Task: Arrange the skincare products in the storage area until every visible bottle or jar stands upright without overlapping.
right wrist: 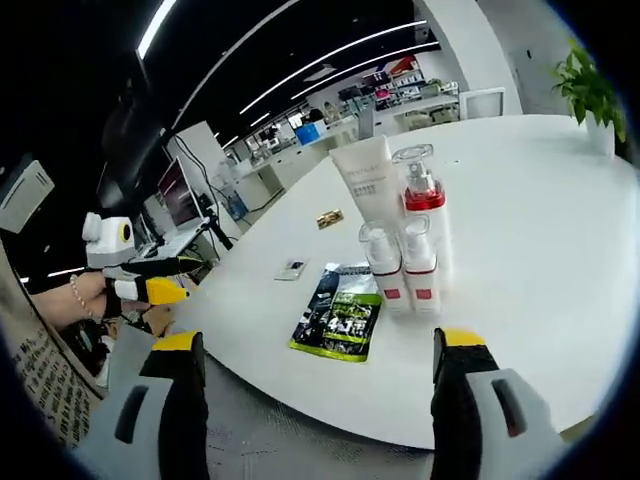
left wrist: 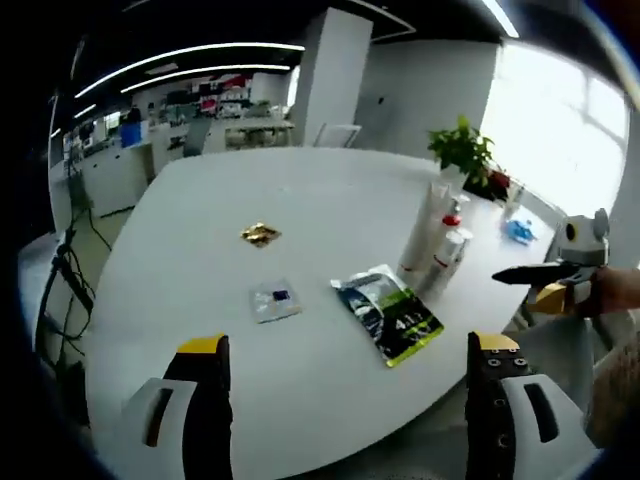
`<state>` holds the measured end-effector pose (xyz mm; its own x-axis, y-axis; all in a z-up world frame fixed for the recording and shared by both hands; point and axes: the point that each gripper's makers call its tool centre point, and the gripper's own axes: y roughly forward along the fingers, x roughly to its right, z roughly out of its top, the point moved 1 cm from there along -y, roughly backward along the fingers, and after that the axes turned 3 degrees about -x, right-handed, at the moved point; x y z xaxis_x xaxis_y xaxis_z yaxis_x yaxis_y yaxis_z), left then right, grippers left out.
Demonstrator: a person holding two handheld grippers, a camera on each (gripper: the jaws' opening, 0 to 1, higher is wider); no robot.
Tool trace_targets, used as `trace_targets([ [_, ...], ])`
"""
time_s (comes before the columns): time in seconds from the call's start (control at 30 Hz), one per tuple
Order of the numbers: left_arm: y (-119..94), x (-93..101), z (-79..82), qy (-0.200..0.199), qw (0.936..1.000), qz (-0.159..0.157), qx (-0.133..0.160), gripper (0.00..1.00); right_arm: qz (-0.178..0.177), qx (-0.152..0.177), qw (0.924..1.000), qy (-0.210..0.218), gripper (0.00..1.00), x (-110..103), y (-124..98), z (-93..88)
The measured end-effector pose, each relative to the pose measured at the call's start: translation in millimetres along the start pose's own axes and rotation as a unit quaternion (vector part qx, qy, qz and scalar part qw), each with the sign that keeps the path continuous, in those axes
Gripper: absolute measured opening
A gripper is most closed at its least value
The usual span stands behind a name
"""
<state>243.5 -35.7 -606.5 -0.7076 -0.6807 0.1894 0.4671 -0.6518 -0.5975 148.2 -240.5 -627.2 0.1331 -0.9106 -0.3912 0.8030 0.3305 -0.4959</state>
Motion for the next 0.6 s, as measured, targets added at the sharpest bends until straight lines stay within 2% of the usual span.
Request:
trace_targets([
  [0.13,-4.8,-7.1,-19.9,0.022,0.9994,0.023,-0.013,0.97,-0.009,0.001,1.0,-0.003,0.93,1.8,-2.3,-1.8],
  [0.17,-4.2,-8.7,-22.4,0.016,0.9995,0.025,-0.014,0.97,-0.012,0.002,0.9999,-0.002,0.93,2.4,-2.8,-1.7],
  [0.2,-0.6,-8.6,-23.8,-0.016,0.9996,0.024,-0.004,0.97,-0.013,0.004,0.9999,0.0,0.93,3.1,-3.2,-1.3],
  [0.27,5.1,-6.8,-26.6,-0.047,0.9988,0.015,0.005,0.97,-0.015,0.008,0.9998,0.002,0.93,3.7,-3.7,0.2],
  [0.3,5.8,-8.4,-33.8,-0.034,0.9988,0.024,-0.027,0.97,-0.014,0.014,0.9998,0.002,0.93,4.5,-3.7,0.9],
  [0.33,5.0,-13.3,-31.8,0.015,0.9984,0.045,-0.031,0.97,-0.01,0.014,0.9998,0.003,0.93,3.5,-3.8,0.7],
  [0.37,5.2,-12.4,-26.9,0.029,0.9982,0.049,-0.016,0.97,-0.007,0.014,0.9999,0.002,0.93,2.4,-3.6,1.1],
  [0.43,6.9,-4.7,-29.3,0.018,0.9989,0.038,-0.021,0.97,-0.001,0.012,0.9999,0.004,0.93,1.1,-2.8,0.8],
  [0.47,7.0,-3.7,-34.1,0.017,0.9985,0.035,-0.038,0.97,0.002,0.011,0.9999,0.006,0.93,0.5,-2.7,0.4],
  [0.5,7.8,-3.4,-34.6,0.025,0.9982,0.035,-0.042,0.97,0.003,0.012,0.9999,0.006,0.93,-0.1,-3.0,0.1],
  [0.6,13.2,-5.7,-27.9,0.034,0.9975,0.039,-0.048,0.97,0.0,0.023,0.9997,0.005,0.93,0.2,-5.7,3.0],
])
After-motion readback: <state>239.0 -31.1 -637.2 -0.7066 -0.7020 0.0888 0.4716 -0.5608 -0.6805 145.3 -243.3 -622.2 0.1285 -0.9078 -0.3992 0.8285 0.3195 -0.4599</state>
